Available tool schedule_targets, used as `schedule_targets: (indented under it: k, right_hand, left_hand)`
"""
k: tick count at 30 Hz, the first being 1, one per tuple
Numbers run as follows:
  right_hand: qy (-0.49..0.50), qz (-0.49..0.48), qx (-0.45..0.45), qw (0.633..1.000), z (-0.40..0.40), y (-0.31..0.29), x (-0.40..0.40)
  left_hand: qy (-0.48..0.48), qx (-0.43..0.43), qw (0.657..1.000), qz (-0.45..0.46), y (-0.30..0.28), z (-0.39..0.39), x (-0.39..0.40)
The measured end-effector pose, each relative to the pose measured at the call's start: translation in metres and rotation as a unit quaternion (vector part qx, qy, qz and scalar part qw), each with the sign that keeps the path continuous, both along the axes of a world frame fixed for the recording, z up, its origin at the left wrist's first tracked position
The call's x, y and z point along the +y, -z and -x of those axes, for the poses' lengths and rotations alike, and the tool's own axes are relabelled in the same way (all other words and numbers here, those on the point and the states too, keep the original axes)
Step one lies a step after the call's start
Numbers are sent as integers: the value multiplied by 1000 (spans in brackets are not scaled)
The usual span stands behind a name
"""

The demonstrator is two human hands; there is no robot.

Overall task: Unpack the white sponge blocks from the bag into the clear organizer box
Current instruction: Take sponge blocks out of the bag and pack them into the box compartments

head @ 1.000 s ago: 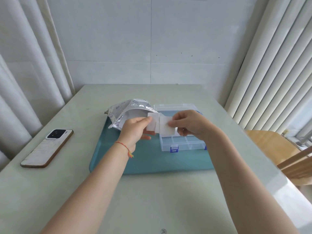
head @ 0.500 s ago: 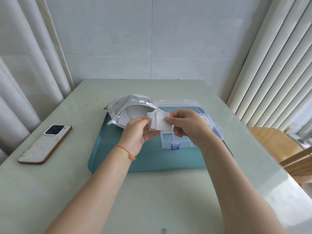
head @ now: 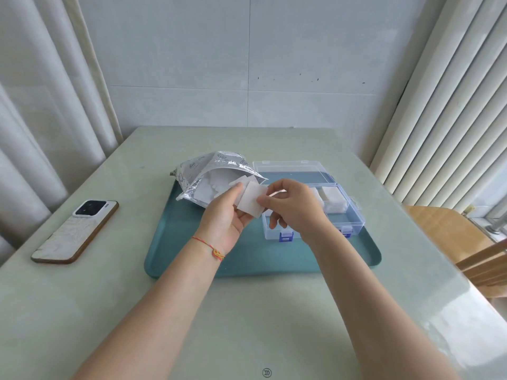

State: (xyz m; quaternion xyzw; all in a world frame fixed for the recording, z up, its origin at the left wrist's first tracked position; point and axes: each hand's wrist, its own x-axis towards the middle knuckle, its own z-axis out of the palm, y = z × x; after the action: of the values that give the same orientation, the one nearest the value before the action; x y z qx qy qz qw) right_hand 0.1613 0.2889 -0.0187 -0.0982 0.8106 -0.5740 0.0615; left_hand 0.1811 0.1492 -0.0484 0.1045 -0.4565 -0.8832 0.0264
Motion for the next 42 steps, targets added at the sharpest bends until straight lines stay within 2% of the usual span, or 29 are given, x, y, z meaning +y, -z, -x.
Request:
schedule_targets:
  k: [8, 13, 18, 23, 28, 33, 38, 42]
  right_hand:
    - [-6, -26, 23, 999, 5, 1, 8]
    - [-21, -16, 12, 1000, 2, 0, 8]
    - [-32, 16, -3, 999, 1, -2, 11]
    - [-61, 131, -72, 987, 3, 0, 12]
    - [-49, 101, -61, 992, 2, 8, 2]
    - [-30, 59, -23, 998, 1, 10, -3]
    - [-21, 19, -10, 1000, -2, 4, 1]
    - [-4, 83, -13, 996, -2, -2, 5]
  left_hand:
    - [-48, -12, 997, 51, 0, 2, -8]
    - [-16, -17, 998, 60, 0, 1, -5]
    - [31, -24, 999, 17, 0, 0, -6]
    - [49, -1, 998, -29, 1, 0, -8]
    - [89, 13, 992, -92, -1, -4, -4]
    - [82, 11, 988, -127, -1, -5, 0]
    - [53, 12, 993, -105, -4, -4, -4]
    - [15, 0, 996, -90, 2, 0, -9]
